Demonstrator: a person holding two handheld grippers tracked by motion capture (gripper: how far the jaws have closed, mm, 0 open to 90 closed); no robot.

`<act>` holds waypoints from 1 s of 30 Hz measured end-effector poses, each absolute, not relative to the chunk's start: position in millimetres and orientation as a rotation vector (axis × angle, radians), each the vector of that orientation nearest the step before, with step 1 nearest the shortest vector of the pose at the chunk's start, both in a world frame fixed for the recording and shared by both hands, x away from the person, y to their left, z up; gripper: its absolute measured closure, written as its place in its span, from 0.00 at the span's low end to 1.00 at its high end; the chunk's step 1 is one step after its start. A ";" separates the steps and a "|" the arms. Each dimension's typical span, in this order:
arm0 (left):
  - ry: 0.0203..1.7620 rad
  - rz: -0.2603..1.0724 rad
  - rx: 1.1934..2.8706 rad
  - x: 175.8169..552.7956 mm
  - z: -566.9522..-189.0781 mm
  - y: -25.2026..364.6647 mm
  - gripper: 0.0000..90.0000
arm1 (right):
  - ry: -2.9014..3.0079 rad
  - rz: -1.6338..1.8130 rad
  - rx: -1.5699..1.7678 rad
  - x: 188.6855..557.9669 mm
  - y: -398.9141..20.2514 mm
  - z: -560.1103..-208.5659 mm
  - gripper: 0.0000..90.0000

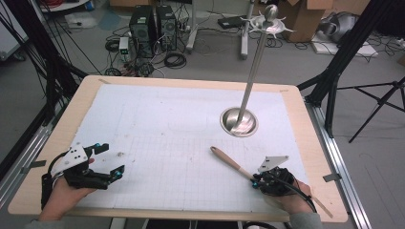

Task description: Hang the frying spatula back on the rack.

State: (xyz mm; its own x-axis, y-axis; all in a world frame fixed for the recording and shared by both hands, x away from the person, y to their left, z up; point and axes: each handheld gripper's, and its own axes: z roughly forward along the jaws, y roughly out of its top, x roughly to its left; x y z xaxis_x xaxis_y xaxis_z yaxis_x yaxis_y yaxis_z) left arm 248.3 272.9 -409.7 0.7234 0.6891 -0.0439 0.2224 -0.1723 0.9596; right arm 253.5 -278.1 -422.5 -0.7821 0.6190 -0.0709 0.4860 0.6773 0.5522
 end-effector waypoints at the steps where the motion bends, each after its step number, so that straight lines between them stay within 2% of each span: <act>1: 0.725 0.486 1.736 249.2 -410.0 273.1 0.03 | 2.641 0.770 0.890 253.4 -279.0 -422.6 0.86; 30: 0.717 0.467 1.736 250.6 -410.6 275.0 0.03 | 2.623 1.034 0.832 262.5 -302.3 -392.8 0.86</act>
